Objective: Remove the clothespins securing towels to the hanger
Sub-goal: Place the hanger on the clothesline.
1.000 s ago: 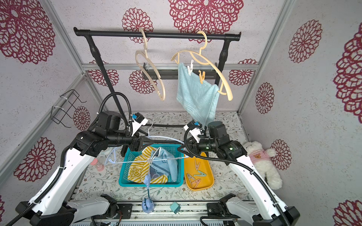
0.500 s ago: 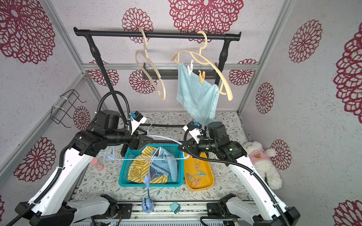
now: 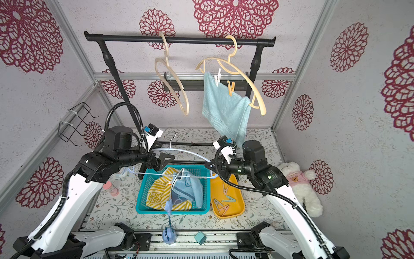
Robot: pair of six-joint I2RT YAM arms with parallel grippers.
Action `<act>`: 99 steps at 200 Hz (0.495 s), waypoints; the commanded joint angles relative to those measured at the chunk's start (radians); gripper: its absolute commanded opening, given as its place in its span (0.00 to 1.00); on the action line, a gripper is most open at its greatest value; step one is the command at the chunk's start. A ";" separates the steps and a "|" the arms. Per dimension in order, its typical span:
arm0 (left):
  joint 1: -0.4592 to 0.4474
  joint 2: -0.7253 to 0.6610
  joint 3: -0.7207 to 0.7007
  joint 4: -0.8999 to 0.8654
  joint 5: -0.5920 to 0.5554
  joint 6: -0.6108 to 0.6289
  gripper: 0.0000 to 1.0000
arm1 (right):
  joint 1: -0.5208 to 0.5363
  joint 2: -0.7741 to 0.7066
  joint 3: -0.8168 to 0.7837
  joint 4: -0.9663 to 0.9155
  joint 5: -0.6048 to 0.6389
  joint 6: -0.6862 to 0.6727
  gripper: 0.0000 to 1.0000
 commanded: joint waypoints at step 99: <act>0.054 -0.127 0.055 -0.041 -0.219 -0.078 0.97 | -0.010 -0.033 0.003 0.028 0.391 0.047 0.00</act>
